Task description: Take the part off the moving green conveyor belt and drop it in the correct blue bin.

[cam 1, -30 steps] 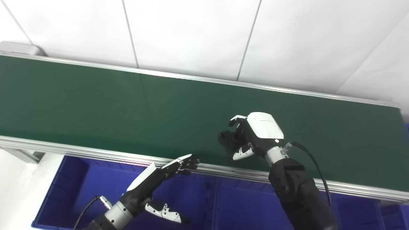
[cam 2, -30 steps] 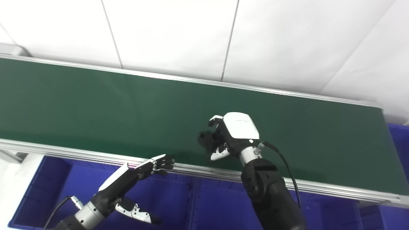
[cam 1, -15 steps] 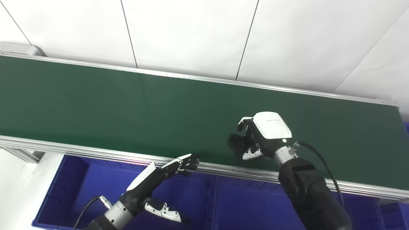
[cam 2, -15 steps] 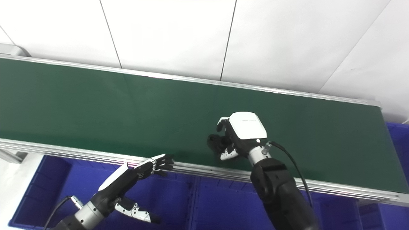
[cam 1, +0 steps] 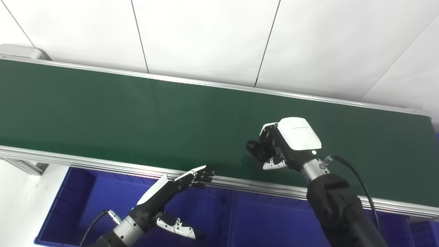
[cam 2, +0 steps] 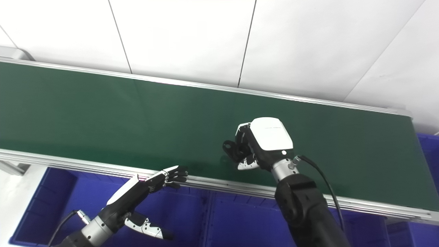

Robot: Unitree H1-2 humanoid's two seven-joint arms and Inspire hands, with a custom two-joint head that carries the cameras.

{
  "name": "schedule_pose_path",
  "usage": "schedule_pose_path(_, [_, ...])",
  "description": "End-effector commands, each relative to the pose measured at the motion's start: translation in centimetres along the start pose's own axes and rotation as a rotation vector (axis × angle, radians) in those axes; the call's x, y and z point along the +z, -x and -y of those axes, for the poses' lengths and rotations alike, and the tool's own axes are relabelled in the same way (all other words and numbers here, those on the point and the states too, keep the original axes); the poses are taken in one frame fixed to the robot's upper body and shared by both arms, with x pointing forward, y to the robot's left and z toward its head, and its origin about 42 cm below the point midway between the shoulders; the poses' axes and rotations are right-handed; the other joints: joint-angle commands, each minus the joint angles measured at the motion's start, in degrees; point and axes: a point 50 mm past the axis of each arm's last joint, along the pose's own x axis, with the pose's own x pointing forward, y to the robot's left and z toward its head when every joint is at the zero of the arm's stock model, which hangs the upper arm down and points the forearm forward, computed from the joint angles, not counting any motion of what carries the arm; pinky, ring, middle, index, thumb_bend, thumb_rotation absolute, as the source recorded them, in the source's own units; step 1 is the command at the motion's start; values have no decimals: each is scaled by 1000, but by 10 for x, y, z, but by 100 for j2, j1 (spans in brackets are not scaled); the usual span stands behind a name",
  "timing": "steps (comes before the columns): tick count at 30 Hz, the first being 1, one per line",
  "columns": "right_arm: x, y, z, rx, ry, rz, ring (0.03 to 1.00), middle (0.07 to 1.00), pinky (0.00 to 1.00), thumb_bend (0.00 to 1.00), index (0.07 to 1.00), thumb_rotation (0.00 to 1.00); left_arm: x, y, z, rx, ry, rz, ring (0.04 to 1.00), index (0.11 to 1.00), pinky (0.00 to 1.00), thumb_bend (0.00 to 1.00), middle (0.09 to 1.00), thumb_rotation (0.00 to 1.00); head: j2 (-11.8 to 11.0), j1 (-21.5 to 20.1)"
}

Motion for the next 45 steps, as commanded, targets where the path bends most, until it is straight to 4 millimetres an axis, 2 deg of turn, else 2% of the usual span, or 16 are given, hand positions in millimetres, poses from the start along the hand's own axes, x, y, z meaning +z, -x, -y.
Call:
schedule_pose_path(1, [9, 7, 17, -109, -7, 33, 443, 480, 348, 521, 486, 0, 10, -5, -3, 13, -23, 60, 843, 904, 771, 717, 888, 182, 6, 3])
schedule_pose_path(7, [17, 34, 19, -192, -89, 29, 439, 479, 190, 520, 484, 0, 13, -6, -3, 14, -19, 56, 846, 906, 770, 715, 892, 175, 69, 45])
schedule_pose_path(12, [25, 68, 9, -164, -169, -13, 433, 484, 142, 519, 483, 0, 16, -5, -2, 22, -10, 50, 854, 905, 783, 715, 894, 164, 139, 67])
schedule_pose_path(16, [32, 97, -10, -82, -210, -36, 441, 480, 155, 519, 483, 0, 18, -6, -2, 27, -2, 49, 859, 905, 791, 718, 897, 176, 257, 153])
schedule_pose_path(19, [35, 110, -19, -19, -230, -54, 445, 475, 174, 519, 483, 0, 20, -6, -2, 28, -3, 48, 860, 904, 793, 718, 898, 181, 318, 200])
schedule_pose_path(23, [39, 128, -34, 91, -228, -63, 431, 488, 142, 518, 484, 0, 22, -7, -2, 36, 8, 45, 860, 903, 788, 717, 900, 188, 400, 233])
schedule_pose_path(24, [39, 130, -38, 112, -219, -63, 429, 489, 140, 519, 484, 0, 23, -8, -1, 39, 12, 45, 861, 903, 789, 718, 900, 185, 400, 233])
schedule_pose_path(25, [39, 131, -41, 140, -214, -65, 286, 477, 131, 524, 483, 0, 24, -8, -1, 42, 13, 46, 860, 901, 787, 719, 899, 179, 448, 232])
schedule_pose_path(27, [40, 133, -47, 189, -213, -64, 231, 471, 163, 527, 483, 0, 25, -8, -1, 42, 21, 43, 863, 902, 791, 718, 901, 178, 472, 241])
schedule_pose_path(29, [40, 133, -52, 233, -199, -63, 228, 470, 204, 528, 483, 0, 25, -8, -1, 41, 24, 40, 867, 905, 798, 723, 904, 184, 479, 254])
schedule_pose_path(36, [37, 125, -68, 428, -128, -121, 254, 470, 186, 528, 488, 0, 26, -6, -1, 47, 48, 39, 876, 905, 814, 729, 908, 181, 512, 207])
schedule_pose_path(38, [36, 121, -72, 493, -95, -133, 279, 472, 206, 529, 489, 0, 26, -6, -1, 47, 50, 41, 875, 904, 817, 730, 906, 190, 510, 203])
schedule_pose_path(40, [35, 119, -74, 571, -48, -153, 403, 483, 322, 523, 493, 2, 26, -7, -1, 46, 47, 42, 873, 904, 817, 730, 905, 191, 510, 203])
schedule_pose_path(43, [36, 114, -76, 645, -5, -175, 499, 491, 411, 519, 495, 4, 26, -6, -1, 46, 48, 42, 873, 903, 815, 730, 905, 191, 516, 200])
schedule_pose_path(44, [36, 112, -76, 657, 9, -179, 558, 587, 460, 543, 648, 148, 26, -6, -1, 46, 51, 41, 876, 904, 822, 731, 906, 188, 516, 200])
schedule_pose_path(45, [37, 112, -76, 656, 20, -187, 592, 633, 489, 559, 718, 236, 26, -6, -1, 47, 51, 41, 876, 903, 821, 733, 905, 187, 515, 193])
